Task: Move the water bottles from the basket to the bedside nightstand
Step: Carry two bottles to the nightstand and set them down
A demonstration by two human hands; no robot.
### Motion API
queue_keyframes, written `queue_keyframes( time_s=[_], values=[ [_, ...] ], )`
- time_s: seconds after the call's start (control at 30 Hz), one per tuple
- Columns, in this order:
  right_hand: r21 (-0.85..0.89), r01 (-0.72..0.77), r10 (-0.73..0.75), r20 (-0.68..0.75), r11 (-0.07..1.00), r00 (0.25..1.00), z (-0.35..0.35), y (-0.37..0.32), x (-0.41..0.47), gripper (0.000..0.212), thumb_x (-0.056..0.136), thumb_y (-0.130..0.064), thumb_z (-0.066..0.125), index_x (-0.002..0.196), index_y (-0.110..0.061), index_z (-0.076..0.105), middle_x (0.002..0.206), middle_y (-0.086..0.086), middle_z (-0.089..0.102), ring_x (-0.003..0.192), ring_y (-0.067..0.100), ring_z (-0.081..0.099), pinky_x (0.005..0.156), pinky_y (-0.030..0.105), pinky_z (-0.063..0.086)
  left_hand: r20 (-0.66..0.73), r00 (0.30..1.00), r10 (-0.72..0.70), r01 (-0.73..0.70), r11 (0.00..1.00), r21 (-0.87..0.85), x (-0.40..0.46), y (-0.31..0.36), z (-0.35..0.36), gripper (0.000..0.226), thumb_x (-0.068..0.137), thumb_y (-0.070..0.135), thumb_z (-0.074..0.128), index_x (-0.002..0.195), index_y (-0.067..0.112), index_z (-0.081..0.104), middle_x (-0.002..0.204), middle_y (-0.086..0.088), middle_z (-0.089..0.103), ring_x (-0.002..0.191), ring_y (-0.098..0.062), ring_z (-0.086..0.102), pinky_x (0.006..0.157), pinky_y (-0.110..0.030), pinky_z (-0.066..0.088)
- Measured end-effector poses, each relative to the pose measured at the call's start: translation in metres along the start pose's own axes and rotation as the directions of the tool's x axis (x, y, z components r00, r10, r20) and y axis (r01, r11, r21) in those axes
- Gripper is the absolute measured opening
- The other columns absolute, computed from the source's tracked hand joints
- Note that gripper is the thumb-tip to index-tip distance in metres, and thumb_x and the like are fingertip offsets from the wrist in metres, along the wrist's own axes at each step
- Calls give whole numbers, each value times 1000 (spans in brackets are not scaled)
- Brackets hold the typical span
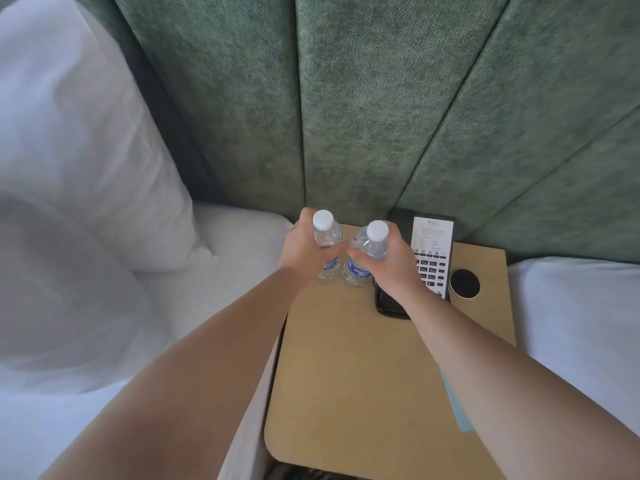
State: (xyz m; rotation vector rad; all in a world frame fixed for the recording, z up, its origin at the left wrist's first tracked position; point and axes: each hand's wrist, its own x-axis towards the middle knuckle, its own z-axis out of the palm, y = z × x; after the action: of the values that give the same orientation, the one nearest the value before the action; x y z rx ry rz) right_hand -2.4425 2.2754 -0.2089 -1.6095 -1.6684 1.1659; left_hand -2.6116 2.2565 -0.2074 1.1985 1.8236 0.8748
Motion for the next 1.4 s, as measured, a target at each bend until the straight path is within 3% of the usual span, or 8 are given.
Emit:
queue_keyframes(
  time_s=[0.17,0.37,0.53,0.73,0.83,1.03,1.2,1.4],
  values=[
    [-24,-16,16,11,1000,1000,6,5,9,58,65,-48,81,108,-38,44,102,-16,61,97,6,57,70,6,36,-13,1000,-22,21,1000,-11,6,-11,5,54,64,39,82,96,35,39,90,17,56,83,5,55,59,-14,37],
    [-50,-31,32,16,998,999,3,4,11,62,63,-47,83,108,-38,41,94,-27,55,89,2,55,66,0,36,20,1000,-1,1,1000,-11,2,-15,4,57,68,43,80,105,36,37,100,14,57,91,-6,58,64,-20,42],
    [-53,-71,73,35,996,997,4,5,11,72,64,-43,84,123,-29,44,111,-12,57,106,14,55,83,25,40,109,993,44,-46,999,9,-3,-18,4,60,71,35,79,117,30,41,118,3,50,103,-13,51,73,-21,40],
    [-105,-65,71,58,992,996,-10,0,-3,85,71,-47,77,141,-21,37,140,-4,49,127,16,45,102,34,39,122,992,-6,-6,995,102,-10,-9,-1,91,71,40,78,144,22,26,141,-4,38,129,-21,40,95,-31,36],
    [-196,-19,17,-10,980,1000,-23,-8,-21,73,82,-48,66,143,-18,36,145,-1,44,133,17,39,102,26,31,88,996,16,-34,978,204,-30,2,-10,97,76,47,72,150,18,16,152,-5,30,138,-22,30,105,-37,32],
    [-343,27,-66,-102,939,993,-59,-31,-80,59,92,-41,55,141,-13,42,151,9,37,143,22,24,115,41,25,29,979,204,-194,869,454,-91,31,-30,79,88,49,54,149,14,19,150,-10,33,142,-26,22,113,-43,21],
    [-349,62,-145,-217,935,965,-99,-46,-148,44,90,-22,62,127,0,54,133,18,53,128,34,44,104,47,37,52,954,294,-278,811,515,-143,57,-30,74,90,45,49,151,17,16,156,-7,26,147,-25,11,118,-46,11],
    [-256,-176,37,-469,950,882,-135,-20,-238,46,92,-23,60,132,-3,51,141,16,47,136,30,38,110,47,31,232,884,407,-464,691,555,-196,88,28,72,88,54,40,148,17,24,151,-7,35,144,-27,20,118,-46,15]
  ],
)
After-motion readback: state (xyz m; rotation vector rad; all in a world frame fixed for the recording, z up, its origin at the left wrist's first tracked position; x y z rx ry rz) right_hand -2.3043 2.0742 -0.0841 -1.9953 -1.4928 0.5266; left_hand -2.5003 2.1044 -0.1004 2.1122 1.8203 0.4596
